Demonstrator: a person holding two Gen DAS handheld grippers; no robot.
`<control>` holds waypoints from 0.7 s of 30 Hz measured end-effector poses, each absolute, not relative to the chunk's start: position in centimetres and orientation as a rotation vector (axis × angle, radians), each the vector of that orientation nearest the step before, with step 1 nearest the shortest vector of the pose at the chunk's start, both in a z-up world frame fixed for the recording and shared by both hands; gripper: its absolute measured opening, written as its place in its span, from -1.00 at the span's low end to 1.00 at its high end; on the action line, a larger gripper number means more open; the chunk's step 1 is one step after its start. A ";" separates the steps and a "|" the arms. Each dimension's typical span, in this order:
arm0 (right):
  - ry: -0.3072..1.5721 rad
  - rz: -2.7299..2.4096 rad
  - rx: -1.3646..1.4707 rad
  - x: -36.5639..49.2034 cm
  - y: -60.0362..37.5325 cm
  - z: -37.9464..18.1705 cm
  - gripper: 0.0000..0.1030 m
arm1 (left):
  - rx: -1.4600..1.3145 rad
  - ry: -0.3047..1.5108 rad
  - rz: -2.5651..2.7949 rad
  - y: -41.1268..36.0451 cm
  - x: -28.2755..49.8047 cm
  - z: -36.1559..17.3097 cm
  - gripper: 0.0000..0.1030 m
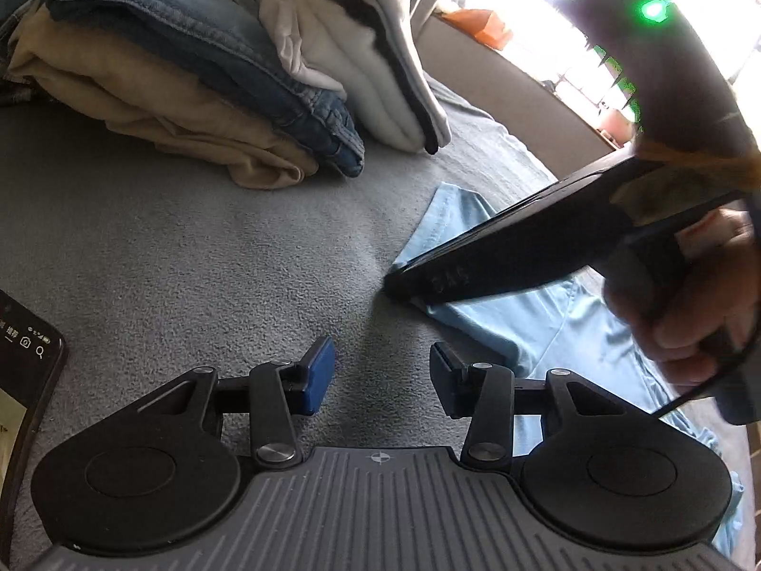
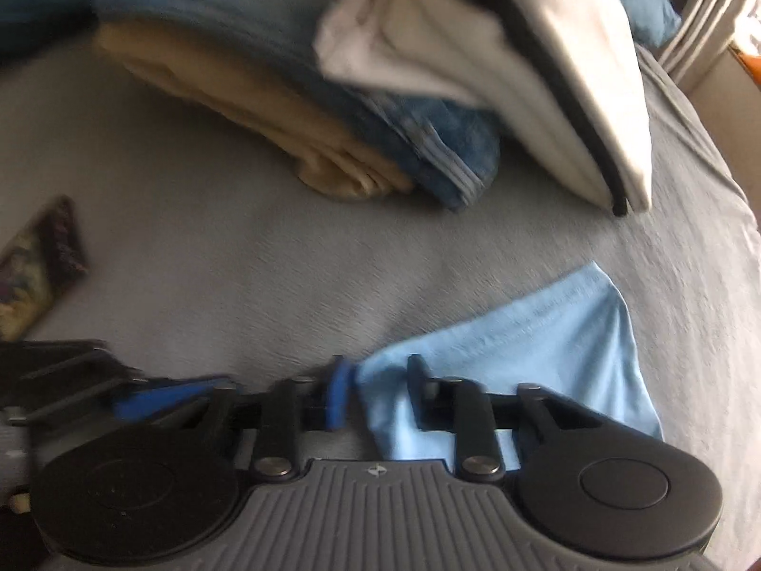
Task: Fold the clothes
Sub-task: 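Move the open right tool over the folded shirt side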
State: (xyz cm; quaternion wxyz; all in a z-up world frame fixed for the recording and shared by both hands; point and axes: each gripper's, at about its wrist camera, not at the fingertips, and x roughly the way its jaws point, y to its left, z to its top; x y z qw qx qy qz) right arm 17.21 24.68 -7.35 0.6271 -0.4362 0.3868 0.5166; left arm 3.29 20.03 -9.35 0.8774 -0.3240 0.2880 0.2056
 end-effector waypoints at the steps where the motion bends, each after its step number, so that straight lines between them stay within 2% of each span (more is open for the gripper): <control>1: 0.896 1.183 -0.950 17.6 24.6 -7.2 -0.91 | -0.677 0.600 0.428 20.0 3.3 -9.4 -0.14; 6: 0.967 1.213 -0.585 19.9 23.4 -5.9 -0.96 | -0.674 0.605 0.433 20.0 3.4 -9.3 -0.14; 9: 1.043 1.177 -0.443 21.1 23.3 -6.8 -0.86 | -0.670 0.610 0.438 20.0 3.5 -9.1 -0.14; 11: 1.066 1.142 -0.391 21.5 23.3 -7.0 -0.62 | -0.671 0.610 0.441 20.0 3.4 -9.0 -0.14; 12: 1.064 1.135 -0.362 21.7 23.1 -6.8 -0.60 | -0.672 0.608 0.442 20.0 3.3 -8.9 -0.14; 21: 0.902 0.974 0.008 25.1 10.1 3.7 -0.57 | -0.649 0.549 0.416 19.4 2.7 -5.9 -0.13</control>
